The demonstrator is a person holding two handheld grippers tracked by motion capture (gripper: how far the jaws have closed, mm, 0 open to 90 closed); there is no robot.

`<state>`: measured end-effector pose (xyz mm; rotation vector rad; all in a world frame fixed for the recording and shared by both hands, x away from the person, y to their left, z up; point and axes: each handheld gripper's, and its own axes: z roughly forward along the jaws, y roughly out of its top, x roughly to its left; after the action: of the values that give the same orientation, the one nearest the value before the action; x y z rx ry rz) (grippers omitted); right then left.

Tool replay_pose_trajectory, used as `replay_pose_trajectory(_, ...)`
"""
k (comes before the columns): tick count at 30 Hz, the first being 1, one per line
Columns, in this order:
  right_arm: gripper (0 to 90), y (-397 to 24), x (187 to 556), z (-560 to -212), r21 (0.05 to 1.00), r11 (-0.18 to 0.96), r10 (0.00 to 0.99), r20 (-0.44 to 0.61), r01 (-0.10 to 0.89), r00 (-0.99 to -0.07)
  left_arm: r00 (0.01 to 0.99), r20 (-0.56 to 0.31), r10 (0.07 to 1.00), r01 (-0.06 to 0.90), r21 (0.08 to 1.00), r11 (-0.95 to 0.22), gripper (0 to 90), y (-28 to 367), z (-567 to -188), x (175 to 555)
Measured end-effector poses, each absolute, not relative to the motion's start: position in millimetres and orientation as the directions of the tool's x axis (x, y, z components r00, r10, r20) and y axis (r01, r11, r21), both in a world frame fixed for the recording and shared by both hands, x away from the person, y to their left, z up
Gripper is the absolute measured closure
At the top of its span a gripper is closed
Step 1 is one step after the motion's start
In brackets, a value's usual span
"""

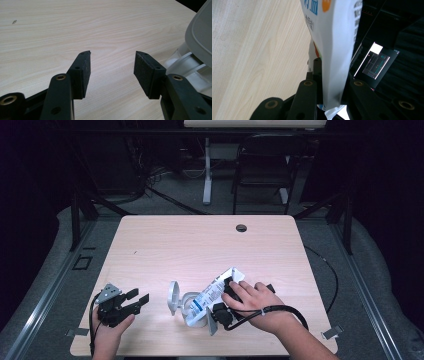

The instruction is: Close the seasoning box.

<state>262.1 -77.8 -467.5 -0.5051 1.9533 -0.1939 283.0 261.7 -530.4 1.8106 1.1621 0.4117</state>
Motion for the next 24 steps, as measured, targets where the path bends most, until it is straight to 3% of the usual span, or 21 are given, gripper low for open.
replay_pose_trajectory(24, 84.5, -74.5, 259.4, -465.8, -0.374, 0.889, -0.449, -0.826, -0.265, -0.341, 0.498, -0.190, 0.846, 0.542, 0.830, -0.133, 47.8, 261.9, -530.6, 283.0)
